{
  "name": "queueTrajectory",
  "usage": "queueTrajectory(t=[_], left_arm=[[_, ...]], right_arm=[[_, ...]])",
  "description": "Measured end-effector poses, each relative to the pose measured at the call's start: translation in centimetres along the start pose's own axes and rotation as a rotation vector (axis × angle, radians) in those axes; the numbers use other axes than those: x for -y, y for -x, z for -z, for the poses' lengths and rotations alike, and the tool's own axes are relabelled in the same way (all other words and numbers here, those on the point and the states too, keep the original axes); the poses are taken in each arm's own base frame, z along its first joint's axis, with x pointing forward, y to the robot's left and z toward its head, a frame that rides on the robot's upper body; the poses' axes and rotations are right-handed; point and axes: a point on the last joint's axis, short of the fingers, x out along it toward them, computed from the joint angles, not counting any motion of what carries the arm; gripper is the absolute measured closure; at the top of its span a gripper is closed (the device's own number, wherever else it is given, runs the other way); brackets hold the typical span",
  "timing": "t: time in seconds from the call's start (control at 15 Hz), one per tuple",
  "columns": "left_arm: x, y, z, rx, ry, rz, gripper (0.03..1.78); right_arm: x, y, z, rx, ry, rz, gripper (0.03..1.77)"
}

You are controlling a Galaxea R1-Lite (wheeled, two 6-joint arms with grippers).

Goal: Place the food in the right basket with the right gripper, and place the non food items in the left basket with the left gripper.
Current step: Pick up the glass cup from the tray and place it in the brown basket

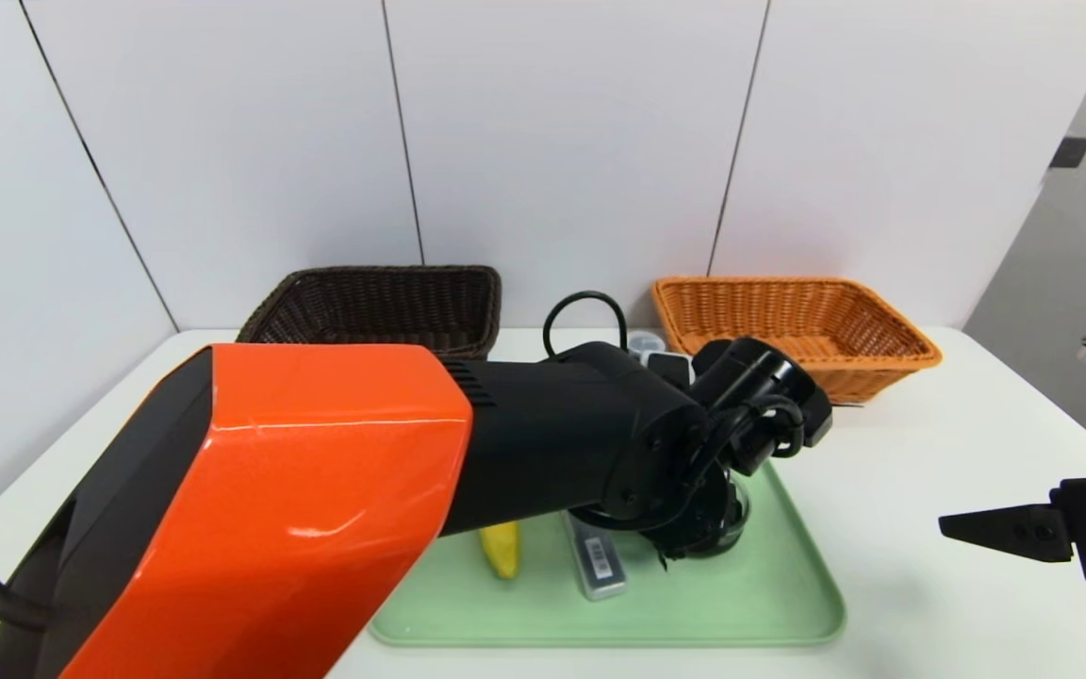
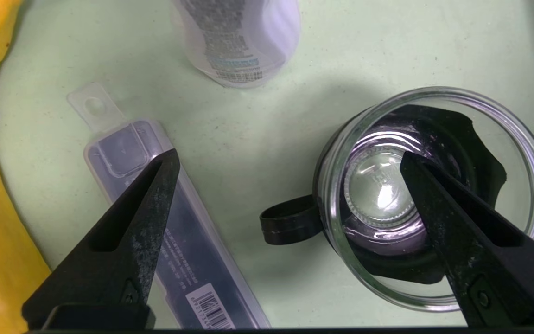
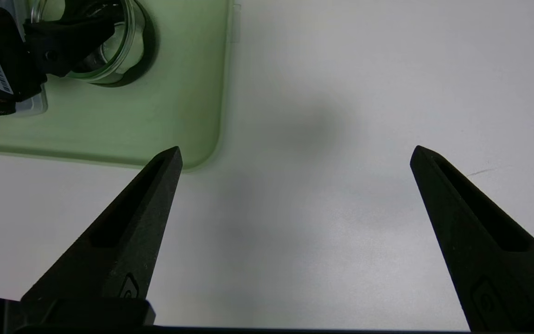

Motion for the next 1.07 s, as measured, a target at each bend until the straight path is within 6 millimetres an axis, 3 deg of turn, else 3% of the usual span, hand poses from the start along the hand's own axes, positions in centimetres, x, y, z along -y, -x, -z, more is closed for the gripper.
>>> queueTrajectory(t=[0.87,0.93,1.07], left_arm=[[0.04,-0.54,0.26,-0.008,-0.014,-0.009,0.12],[0.04,-0.52,0.25,-0.008,-0.014,-0.009,0.15],[0.06,-0.45,0.16,-0.003,-0.018,-0.005,0.51]], right_arm=[[0.02,0.15,0.21,0.005,0.0,-0.002,0.1],[0.03,0.14,0.24,0.004,0.0,-0.001,0.1],[0.03,0.12,0.28,0.003,0.0,-0.001,0.1]])
